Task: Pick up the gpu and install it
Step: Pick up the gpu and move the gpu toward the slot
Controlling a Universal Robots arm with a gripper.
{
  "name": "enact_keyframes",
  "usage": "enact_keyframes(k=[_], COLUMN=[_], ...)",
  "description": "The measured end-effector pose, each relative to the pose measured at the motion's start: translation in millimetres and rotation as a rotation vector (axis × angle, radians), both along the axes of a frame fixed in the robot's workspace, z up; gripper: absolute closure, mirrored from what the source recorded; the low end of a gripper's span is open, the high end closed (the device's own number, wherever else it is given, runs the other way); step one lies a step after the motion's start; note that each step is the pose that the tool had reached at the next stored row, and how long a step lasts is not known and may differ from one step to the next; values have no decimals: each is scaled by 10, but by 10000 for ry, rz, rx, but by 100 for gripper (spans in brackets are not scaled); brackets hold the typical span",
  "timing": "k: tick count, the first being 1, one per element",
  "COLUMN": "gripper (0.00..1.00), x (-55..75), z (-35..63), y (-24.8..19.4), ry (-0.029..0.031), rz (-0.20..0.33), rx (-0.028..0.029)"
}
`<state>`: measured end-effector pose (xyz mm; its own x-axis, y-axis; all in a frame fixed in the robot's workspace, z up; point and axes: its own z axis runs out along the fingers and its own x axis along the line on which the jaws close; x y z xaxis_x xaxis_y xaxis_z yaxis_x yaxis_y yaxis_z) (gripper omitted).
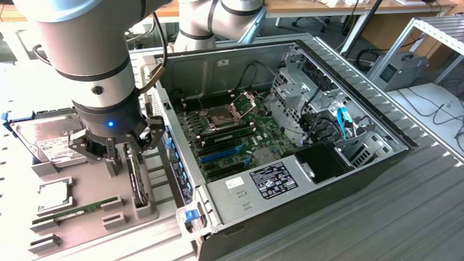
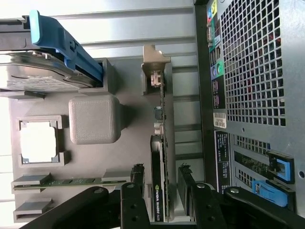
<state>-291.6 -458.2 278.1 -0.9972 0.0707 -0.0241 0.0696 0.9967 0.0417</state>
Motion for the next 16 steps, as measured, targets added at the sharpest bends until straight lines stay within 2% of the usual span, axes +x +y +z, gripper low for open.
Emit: enact_keyframes(k=[9, 16], gripper=[58, 58], x=[3, 4], z=[-12, -46], y=[7, 57], ry=[-1, -1], rz=[-1, 0], rx=[1, 1])
